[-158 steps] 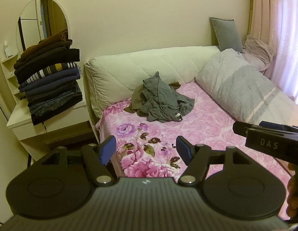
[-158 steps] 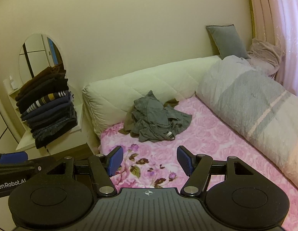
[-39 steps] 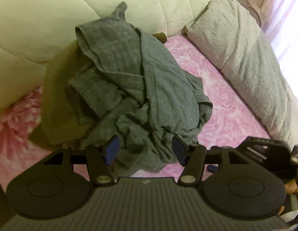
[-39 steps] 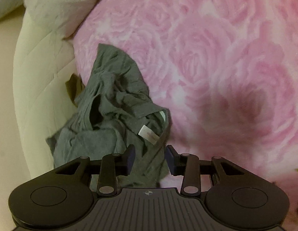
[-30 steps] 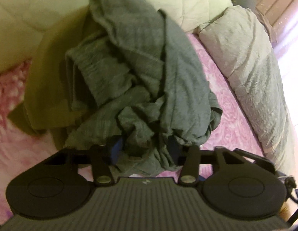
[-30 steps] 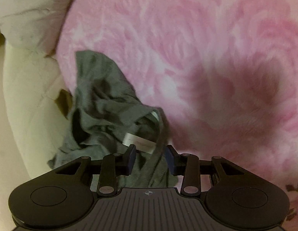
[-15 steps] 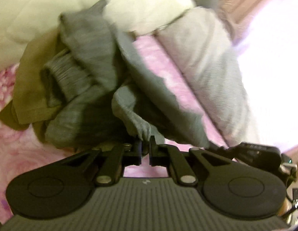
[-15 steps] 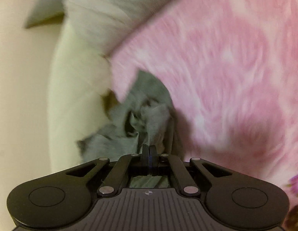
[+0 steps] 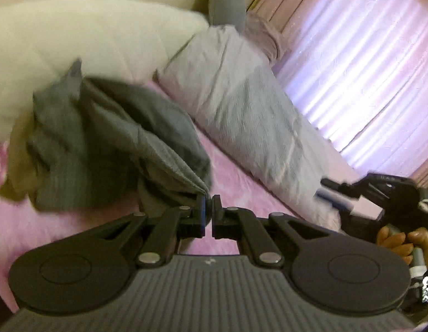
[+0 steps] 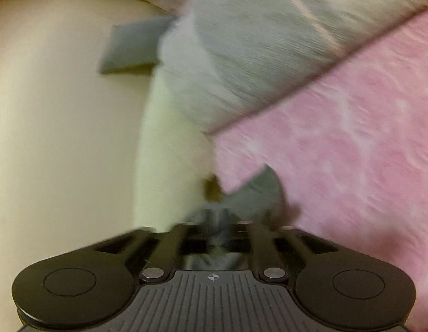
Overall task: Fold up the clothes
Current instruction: 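Grasp the crumpled grey-green t-shirt with both grippers and lift it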
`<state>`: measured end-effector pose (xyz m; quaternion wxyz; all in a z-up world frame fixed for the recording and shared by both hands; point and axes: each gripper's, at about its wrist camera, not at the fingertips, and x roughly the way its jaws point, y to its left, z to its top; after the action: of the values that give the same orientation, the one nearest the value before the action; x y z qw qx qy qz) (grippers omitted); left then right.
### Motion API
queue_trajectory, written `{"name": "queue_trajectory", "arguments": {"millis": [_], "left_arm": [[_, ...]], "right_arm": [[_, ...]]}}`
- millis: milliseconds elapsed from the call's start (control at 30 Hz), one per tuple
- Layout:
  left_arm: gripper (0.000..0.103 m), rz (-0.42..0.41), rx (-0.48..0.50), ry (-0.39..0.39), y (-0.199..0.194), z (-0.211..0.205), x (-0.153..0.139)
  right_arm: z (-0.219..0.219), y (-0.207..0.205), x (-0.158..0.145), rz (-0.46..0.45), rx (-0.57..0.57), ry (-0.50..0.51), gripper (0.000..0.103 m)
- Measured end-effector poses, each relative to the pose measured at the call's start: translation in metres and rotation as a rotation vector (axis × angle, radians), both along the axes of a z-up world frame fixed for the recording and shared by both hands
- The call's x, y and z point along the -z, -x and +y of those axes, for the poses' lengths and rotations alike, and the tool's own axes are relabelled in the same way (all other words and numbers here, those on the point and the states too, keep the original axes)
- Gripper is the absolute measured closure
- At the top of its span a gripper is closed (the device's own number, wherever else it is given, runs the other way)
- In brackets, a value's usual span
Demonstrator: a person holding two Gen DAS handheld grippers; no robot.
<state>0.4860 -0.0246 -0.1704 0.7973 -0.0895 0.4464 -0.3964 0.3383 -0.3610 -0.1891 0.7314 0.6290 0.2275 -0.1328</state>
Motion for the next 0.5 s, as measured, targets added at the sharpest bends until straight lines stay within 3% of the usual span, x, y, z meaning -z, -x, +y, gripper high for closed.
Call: {"name": "queue_trajectory", "arguments": {"millis": [33,67,167,267,500], "left_arm": [[0.102,0.017,0.002,-0.004,0.007,0.004,0.006],[0.102,0.034,0.002,-0.019,0.012,0.01,0.013],[0.102,0.085,-0.006,-0.082,0.023,0.029,0.037],[0.102,0.143,-0.027,-0.185,0.019,0.047,0.064],[0.098,0.18,-0.088,-0.245,-0.016,0.07,0.092]], "right_arm": [[0.003,0.007,0.007,0.028,0.002,-0.004,0.015],[0.005,0.013,0.015,0.051,0.0,-0.004,0.014],[0.009,0.019,0.043,0.116,-0.025,-0.058,0.013],[0.009,0.008,0.082,0.17,-0.025,-0.175,0.013],[0.019,-0.052,0.177,0.26,-0.015,-0.404,0.013]]}}
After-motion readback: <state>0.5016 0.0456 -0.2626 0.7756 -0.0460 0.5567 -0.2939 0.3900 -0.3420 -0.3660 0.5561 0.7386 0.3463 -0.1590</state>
